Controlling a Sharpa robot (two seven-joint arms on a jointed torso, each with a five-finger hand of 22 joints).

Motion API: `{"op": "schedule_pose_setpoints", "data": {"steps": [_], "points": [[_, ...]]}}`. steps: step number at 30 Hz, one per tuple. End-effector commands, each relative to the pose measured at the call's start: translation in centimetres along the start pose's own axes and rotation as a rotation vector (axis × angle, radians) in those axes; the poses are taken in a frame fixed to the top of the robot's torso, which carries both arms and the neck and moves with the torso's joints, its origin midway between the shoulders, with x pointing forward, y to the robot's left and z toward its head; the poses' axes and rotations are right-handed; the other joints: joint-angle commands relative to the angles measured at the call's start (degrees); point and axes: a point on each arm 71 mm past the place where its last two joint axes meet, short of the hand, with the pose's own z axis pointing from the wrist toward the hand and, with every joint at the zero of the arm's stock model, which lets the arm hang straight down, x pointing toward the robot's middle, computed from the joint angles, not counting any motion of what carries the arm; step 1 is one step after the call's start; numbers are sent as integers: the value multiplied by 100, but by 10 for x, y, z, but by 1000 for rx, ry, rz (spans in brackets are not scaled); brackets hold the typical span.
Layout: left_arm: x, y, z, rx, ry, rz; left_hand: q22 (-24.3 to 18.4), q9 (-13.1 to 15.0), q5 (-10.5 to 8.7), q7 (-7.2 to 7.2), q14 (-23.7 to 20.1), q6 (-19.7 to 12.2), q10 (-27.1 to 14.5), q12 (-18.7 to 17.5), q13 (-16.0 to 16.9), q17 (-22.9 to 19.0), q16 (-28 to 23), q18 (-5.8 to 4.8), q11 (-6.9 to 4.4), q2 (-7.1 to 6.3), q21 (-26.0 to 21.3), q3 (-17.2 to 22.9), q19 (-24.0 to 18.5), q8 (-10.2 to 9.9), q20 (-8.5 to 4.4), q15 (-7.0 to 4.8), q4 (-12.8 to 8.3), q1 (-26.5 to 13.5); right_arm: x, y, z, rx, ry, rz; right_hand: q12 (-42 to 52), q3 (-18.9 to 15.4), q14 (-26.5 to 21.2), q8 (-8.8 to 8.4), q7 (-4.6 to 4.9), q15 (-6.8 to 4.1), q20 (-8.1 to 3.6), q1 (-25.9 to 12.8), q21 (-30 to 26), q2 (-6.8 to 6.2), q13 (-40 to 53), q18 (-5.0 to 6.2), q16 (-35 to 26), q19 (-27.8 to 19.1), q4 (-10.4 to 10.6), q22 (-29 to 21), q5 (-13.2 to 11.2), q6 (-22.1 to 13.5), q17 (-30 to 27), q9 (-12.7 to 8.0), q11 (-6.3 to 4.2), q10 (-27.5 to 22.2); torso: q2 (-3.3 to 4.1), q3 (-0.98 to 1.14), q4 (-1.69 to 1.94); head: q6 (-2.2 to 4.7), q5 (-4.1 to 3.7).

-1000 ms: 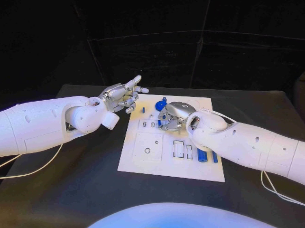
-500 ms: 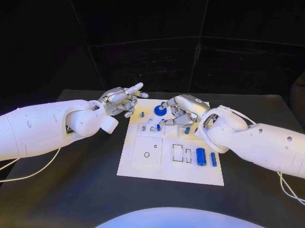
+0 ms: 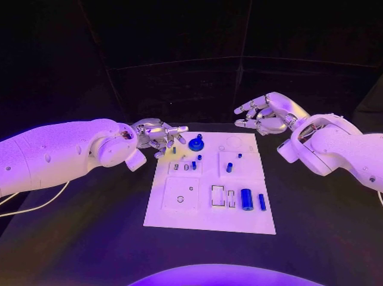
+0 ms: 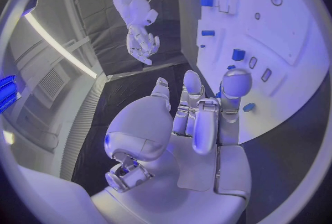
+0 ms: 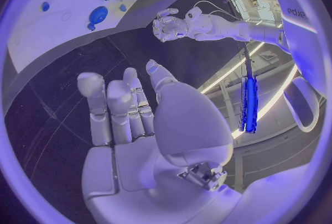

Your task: Assemble the parts on the task board

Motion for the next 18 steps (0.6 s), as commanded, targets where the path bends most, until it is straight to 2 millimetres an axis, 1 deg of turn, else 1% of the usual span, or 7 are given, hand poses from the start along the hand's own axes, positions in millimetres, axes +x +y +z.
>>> {"op": "schedule_pose_setpoints", "data": {"steps": [1,3,4,8,12,16,18], "points": [[2,7,4,-258,64,255,-127,162,-15,-61,404,-19,37,-16,0,642,-87,54,-46,21,-109,-65,-25,313,-51,-78,48,-57,-5,-5,-6,34,31,125,-362,77,-232,39,1,4,-1,89,-802,-9,-404,160,-997,-444,8,-803,50,47,-873,-6,2,84,-58,13,-38,-3,-37],[2,1,8,-295,59,326,-314,375,-18,-120,369,-98,41,-38,-31,491,-172,81,-76,20,-257,-136,-69,672,-89,-131,96,-73,-11,-8,-9,41,24,127,-552,117,-297,18,7,38,3,140,-1205,-45,-645,214,-1550,-548,8,-1173,68,17,-1294,-20,22,107,-74,16,-45,9,-45],[2,-3,11,-310,51,366,-368,439,-54,-131,356,-112,42,-44,-41,430,-204,80,-96,-12,-299,-181,-77,779,-90,-131,124,-104,-13,-10,-11,45,19,127,-585,132,-311,9,19,29,12,160,-1246,-45,-686,207,-1626,-543,3,-1203,80,0,-1341,-24,31,86,-84,19,-53,-1,-39],[2,-16,19,-346,22,492,-544,616,-167,-134,320,-320,-1,-119,-150,259,-306,100,-108,-130,-446,-345,-92,1035,-108,-133,237,-193,-19,-14,-15,51,3,125,-635,150,-352,4,42,47,33,197,-1358,-73,-770,199,-1746,-548,-7,-1280,90,-30,-1381,-26,50,40,-92,33,-63,-4,-51],[3,-28,29,-374,5,617,-445,640,-193,-97,326,-555,14,-143,-169,259,-316,75,-87,-177,-406,-465,-2,1045,-111,-125,353,-272,-23,-15,-17,48,-14,122,-669,164,-433,20,65,77,57,234,-1473,-105,-847,195,-1855,-575,-20,-1353,98,-59,-1410,-23,78,-45,-75,31,-70,12,-59],[8,-36,38,-391,8,687,-71,625,-193,-71,378,-669,61,-129,-141,451,-221,11,-69,-152,-174,-490,174,1019,-111,-115,392,-245,-25,-16,-18,43,-24,118,-681,203,-471,33,71,81,65,347,-1530,-136,-894,198,-1904,-583,-95,-1388,108,-80,-1421,-21,82,-84,-63,27,-73,5,-63],[11,-39,42,-396,16,709,96,621,-192,-68,401,-688,106,-96,-80,542,-174,-16,-66,-142,-66,-494,250,1019,-111,-114,396,-220,-25,-16,-18,41,-25,115,-682,226,-476,42,74,80,65,418,-1549,-157,-919,199,-1920,-579,-147,-1401,103,-86,-1423,-20,83,-85,-52,19,-60,-3,-61]]}}
